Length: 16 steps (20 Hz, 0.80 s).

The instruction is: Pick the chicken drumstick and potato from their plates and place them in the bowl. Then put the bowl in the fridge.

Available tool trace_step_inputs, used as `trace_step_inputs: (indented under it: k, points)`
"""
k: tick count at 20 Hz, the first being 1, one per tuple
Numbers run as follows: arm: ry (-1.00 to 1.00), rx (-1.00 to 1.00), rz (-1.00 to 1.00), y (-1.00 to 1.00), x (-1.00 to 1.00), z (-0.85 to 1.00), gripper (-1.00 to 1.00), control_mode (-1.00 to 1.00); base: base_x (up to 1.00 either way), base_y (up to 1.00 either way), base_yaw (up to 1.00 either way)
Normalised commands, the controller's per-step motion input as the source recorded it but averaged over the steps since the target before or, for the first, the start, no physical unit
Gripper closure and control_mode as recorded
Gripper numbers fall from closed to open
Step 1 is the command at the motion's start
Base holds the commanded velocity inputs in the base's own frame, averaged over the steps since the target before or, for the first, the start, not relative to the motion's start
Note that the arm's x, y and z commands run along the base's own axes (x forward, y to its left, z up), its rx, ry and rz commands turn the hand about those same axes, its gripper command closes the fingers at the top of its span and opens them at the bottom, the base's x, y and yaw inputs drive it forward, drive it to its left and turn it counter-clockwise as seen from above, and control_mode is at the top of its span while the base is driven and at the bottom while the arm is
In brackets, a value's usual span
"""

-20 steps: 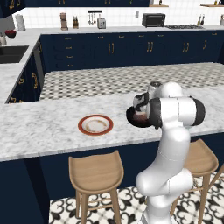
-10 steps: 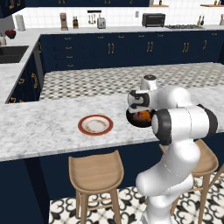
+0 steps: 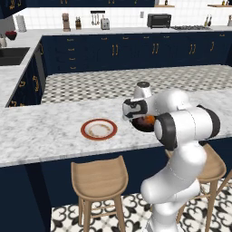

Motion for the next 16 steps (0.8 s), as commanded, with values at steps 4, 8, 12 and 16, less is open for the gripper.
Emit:
trace_step_inputs:
  k: [4, 8, 12, 16]
  points:
    - [0.08, 0.00, 0.02, 0.00, 0.34, -0.14, -1.00, -1.00, 0.00, 0.00, 0.00]
    - [0.07, 0.00, 0.00, 0.00, 0.19, -0.28, -1.00, -1.00, 0.00, 0.00, 0.00]
    - [0.08, 0.00, 0.00, 0.00, 0.15, -0.28, -1.00, -1.00, 0.00, 0.00, 0.00]
    - [0.05, 0.00, 0.01, 0.00, 0.05, -0.17, -1.00, -1.00, 0.00, 0.00, 0.00]
